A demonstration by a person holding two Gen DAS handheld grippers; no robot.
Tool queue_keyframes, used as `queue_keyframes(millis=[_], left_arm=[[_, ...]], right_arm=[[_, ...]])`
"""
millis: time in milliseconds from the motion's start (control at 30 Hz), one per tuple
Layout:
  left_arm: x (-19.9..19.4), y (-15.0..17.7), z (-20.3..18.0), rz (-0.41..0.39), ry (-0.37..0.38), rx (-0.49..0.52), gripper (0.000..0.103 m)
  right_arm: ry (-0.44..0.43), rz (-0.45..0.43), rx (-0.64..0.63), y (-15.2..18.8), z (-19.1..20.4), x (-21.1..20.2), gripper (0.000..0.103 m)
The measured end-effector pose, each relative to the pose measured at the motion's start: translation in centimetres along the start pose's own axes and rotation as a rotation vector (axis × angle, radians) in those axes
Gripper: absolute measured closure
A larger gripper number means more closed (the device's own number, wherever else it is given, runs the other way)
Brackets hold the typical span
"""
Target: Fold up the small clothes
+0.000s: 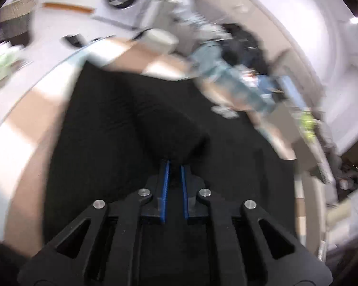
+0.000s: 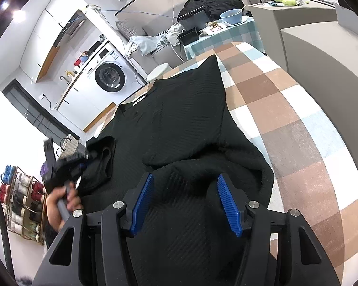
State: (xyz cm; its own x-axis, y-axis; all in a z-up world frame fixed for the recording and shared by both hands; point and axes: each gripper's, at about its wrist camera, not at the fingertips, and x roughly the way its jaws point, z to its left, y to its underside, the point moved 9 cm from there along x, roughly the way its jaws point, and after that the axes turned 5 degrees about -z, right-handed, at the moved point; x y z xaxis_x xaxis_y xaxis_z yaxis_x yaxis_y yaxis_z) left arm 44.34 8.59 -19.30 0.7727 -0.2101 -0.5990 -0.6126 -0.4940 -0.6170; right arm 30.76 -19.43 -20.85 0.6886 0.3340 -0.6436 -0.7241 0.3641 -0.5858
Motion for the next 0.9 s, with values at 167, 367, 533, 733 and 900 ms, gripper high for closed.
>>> queue_keyframes(millis=[167,367,533,733,900], left_arm=[[-2.8,-1.5,-4.5,-0.099,0.063,0.128,0.023],[-8.2,-1.1,-3.0,-0.144,-0.018,0.179,0.023],[-16.1,1.0,1.5,-0.174,-0.128,0.185,0.022],[-21.4,4.4,8.6,-0.161,-0.256,0.143,0.022],[-23.5,6.4,12.7,-0.134,-0.286,0.086,0.022]], right_arm=[[0.005,-0.004,0.004,-0.2,-0.3,-0.2,0.046],[0.042,-0.035,-0.047,-0.8,-0.5,-1.9,0.043],[0.124,-0.1,-0.093,-2.2,-2.6,-5.0,0.029],[-0.004,0.065,0.021,0.8,-4.1,-2.9,0.029],[-0.148,0.102,-0.011,0.5,-1.7,-1.1,0.099]])
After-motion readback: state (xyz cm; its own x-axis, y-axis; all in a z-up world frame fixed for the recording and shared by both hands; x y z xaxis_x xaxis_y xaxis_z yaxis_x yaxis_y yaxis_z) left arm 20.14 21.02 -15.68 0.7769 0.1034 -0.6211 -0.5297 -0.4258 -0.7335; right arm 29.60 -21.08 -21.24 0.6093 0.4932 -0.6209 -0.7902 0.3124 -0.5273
